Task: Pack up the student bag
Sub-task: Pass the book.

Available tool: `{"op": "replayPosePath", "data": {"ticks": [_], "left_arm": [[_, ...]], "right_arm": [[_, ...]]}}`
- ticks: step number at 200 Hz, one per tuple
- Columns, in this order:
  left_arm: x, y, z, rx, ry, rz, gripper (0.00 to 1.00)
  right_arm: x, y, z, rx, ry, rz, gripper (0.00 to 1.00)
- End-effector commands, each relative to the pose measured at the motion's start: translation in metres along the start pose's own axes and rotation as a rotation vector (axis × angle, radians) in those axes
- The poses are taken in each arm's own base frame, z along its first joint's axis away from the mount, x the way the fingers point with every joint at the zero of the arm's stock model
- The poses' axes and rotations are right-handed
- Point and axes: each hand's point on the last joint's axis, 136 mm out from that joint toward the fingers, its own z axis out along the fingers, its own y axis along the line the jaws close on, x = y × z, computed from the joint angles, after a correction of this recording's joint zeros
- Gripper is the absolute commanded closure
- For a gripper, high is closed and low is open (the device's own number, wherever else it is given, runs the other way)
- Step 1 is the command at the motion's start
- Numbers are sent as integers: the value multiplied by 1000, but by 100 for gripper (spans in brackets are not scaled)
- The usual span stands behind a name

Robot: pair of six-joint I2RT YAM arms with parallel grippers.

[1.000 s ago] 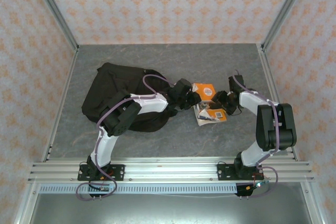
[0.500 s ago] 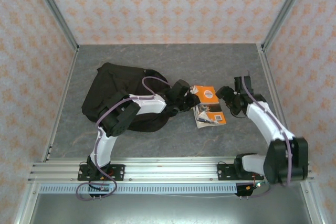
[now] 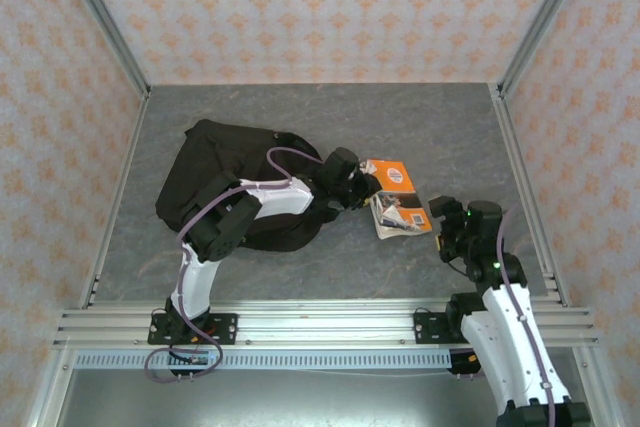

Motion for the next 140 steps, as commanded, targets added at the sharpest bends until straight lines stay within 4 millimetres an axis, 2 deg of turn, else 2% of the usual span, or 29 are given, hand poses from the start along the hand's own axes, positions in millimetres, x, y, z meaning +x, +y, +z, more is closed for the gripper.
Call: {"op": "replayPosePath", "data": {"ticks": [1, 48, 105, 114, 140], "left_arm": [[-4, -46, -15, 131, -2, -12, 74], [-4, -48, -10, 144, 14, -44, 75], [4, -49, -6, 166, 50, -83, 77], [7, -51, -6, 171, 63, -81, 77], [16, -53, -6, 170, 88, -70, 76]], "right_arm": [[11, -6, 10, -39, 65, 169, 12], [15, -22, 34, -93, 102, 281, 15], [-4, -9, 43, -169, 18, 293, 18], [-8, -5, 44, -176, 0, 288, 25], [-17, 4, 45, -162, -41, 256, 59]]}}
